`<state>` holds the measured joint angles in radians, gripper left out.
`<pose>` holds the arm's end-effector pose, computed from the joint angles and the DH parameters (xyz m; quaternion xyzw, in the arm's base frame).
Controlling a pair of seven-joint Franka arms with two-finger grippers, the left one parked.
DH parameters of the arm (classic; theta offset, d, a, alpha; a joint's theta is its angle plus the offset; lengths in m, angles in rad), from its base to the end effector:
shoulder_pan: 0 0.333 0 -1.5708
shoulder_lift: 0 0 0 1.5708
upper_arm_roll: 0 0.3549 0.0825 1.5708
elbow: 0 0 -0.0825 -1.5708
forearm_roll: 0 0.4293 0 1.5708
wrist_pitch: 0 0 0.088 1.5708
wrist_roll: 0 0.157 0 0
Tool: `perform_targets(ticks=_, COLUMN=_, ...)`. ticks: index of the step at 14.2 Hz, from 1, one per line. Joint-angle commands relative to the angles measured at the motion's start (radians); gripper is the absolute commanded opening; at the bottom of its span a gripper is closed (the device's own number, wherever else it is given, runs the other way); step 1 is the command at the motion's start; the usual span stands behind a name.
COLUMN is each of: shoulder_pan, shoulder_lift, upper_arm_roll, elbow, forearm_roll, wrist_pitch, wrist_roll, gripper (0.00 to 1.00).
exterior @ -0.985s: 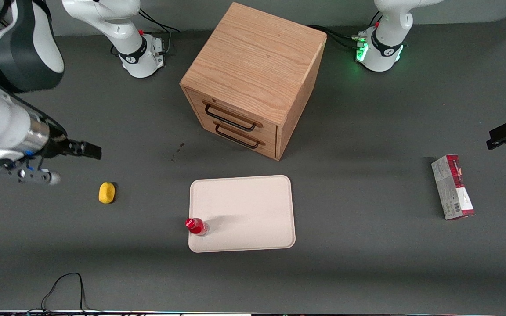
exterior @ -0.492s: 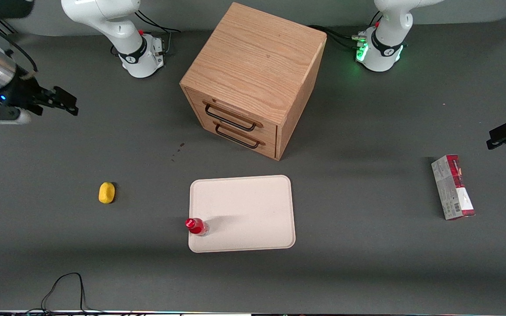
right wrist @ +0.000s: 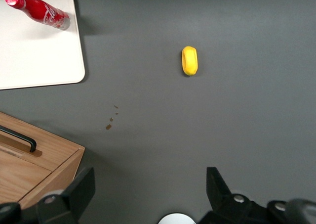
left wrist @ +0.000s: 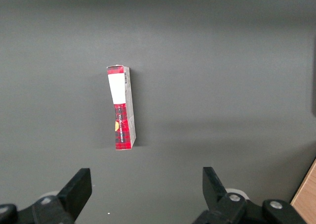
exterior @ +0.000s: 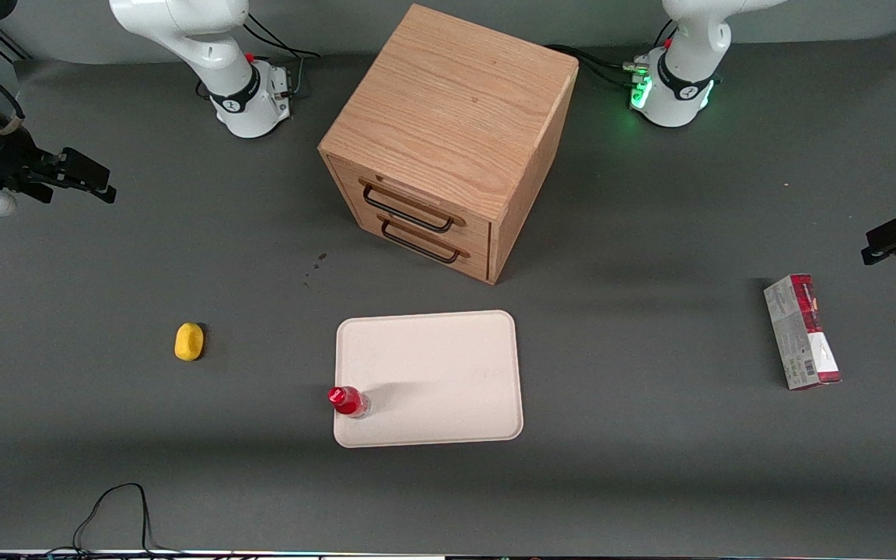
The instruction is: Place coke bottle on tray
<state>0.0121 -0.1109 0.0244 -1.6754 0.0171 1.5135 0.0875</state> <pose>0.5509 0.0236 0.6188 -0.9993 0.0253 0.0259 0.0056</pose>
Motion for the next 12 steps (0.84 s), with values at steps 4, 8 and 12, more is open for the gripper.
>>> perform_targets(ticks=4, shoulder_pan=0.125, shoulder_lift=0.031, upper_arm_roll=-0.108, elbow=0.033, forearm_roll=0.024, wrist_pitch=-0.042, wrist_roll=-0.173, gripper=1.00)
perform_targets(ticks=8, shoulder_pan=0.140, shoulder_lift=0.056, upper_arm_roll=-0.130, elbow=0.033, forearm_roll=0.024, wrist_pitch=-0.041, wrist_roll=-0.207, gripper=1.00)
perform_targets(ticks=12, shoulder_pan=0.138, shoulder_lift=0.065, upper_arm_roll=-0.135, elbow=0.029, forearm_roll=0.024, wrist_pitch=-0.042, wrist_roll=-0.198, gripper=1.00)
